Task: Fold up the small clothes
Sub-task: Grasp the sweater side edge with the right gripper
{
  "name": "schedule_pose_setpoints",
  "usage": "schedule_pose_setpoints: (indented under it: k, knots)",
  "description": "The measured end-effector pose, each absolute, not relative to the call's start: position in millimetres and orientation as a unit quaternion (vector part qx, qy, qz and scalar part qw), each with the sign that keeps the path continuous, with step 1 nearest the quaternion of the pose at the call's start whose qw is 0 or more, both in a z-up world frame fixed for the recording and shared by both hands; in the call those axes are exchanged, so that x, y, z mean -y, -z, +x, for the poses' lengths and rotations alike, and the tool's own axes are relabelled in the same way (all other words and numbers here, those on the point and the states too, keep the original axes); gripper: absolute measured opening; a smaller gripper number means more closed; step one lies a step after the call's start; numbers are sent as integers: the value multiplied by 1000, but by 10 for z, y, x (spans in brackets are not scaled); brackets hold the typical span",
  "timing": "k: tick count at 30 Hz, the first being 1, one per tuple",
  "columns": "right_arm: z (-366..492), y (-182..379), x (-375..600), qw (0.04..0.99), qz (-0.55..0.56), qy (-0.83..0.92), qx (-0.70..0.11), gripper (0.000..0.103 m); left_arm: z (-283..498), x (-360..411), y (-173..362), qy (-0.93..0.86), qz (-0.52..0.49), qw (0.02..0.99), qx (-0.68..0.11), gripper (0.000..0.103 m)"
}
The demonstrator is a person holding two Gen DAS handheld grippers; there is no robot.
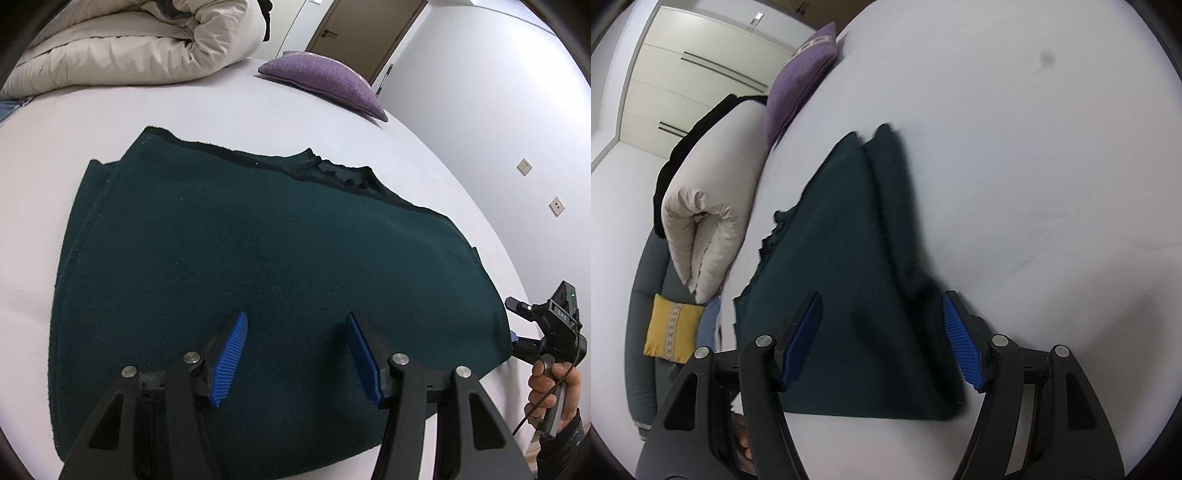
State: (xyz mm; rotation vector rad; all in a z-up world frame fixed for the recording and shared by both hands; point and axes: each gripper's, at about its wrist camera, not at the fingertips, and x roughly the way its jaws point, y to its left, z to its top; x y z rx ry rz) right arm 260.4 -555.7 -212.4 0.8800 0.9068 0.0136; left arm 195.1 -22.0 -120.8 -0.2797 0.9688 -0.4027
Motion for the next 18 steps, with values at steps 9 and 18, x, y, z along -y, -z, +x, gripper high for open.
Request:
schedule_pose_setpoints:
  k: [9, 18]
  knots:
    - [2761, 2222, 5381, 800, 404, -6, -443, 20, 1948, 121, 1299, 214, -146, 849, -461, 57]
    - [2770, 2060, 5188, 827, 356, 39, -434, 15, 1941, -12, 1345, 220, -172, 843, -459, 45]
